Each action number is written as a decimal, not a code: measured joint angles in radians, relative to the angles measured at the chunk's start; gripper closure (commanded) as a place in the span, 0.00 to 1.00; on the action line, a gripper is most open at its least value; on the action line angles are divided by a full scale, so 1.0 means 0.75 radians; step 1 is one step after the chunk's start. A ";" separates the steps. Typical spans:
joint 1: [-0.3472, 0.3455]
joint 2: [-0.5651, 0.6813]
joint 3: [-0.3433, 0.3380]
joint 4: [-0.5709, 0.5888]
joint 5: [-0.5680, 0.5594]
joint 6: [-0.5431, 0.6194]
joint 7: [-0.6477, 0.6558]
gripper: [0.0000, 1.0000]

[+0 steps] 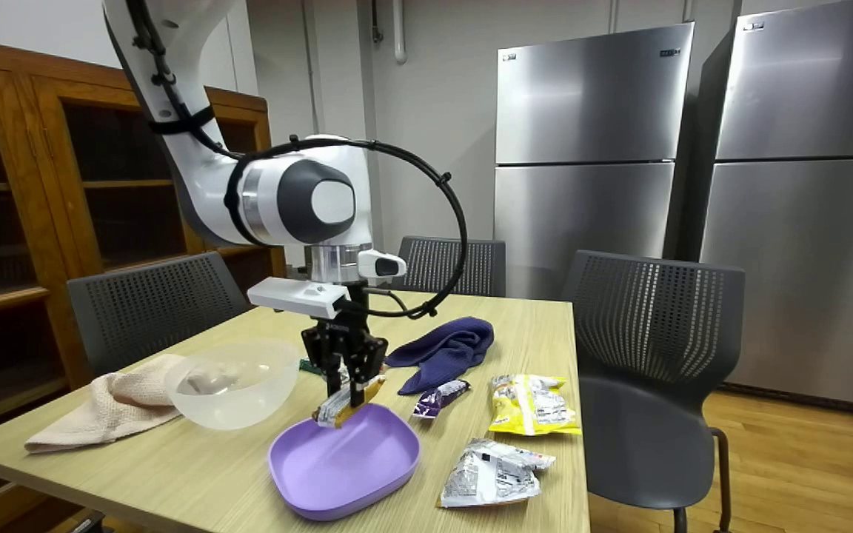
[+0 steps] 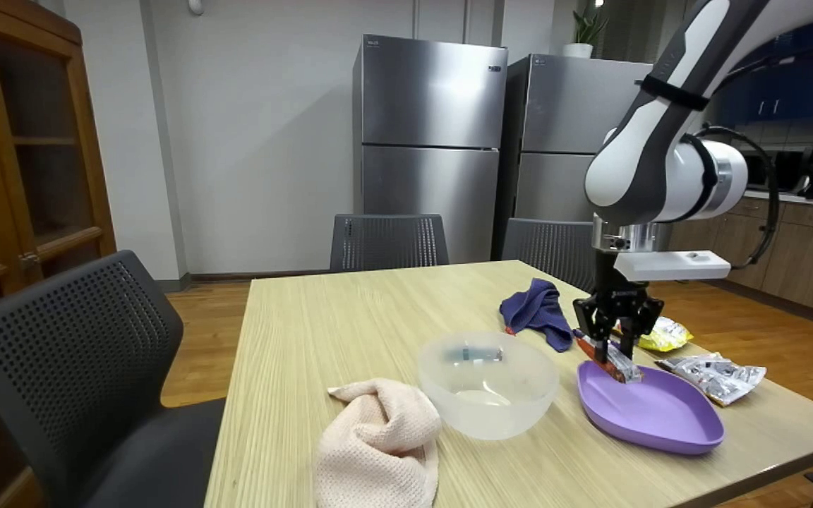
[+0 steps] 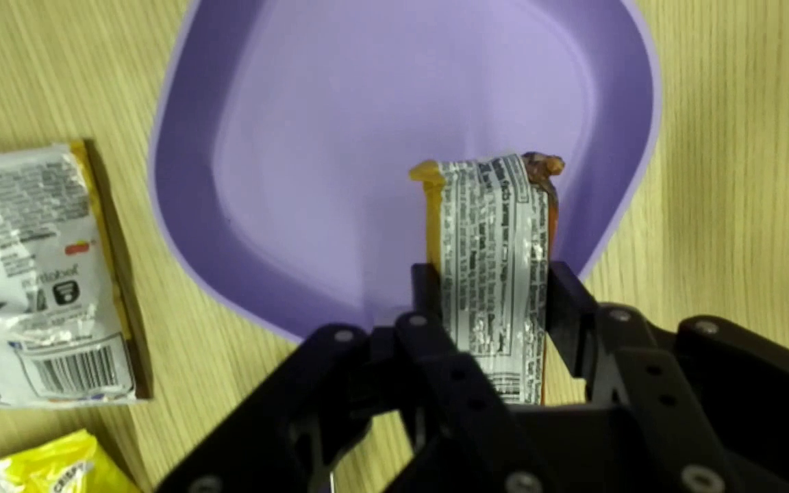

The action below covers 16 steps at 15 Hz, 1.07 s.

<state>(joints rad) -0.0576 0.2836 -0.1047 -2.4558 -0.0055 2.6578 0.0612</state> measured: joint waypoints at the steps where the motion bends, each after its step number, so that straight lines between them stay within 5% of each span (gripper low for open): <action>1: 0.000 -0.005 0.000 -0.022 0.007 0.000 0.006 0.83; 9: 0.005 -0.014 0.000 -0.106 0.011 0.003 0.021 0.83; 10: 0.006 -0.014 0.000 -0.108 0.011 0.004 0.023 0.33; 16: 0.008 -0.026 -0.004 -0.109 0.009 0.005 0.077 0.00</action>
<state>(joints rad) -0.0518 0.2645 -0.1079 -2.5377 0.0016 2.6617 0.1193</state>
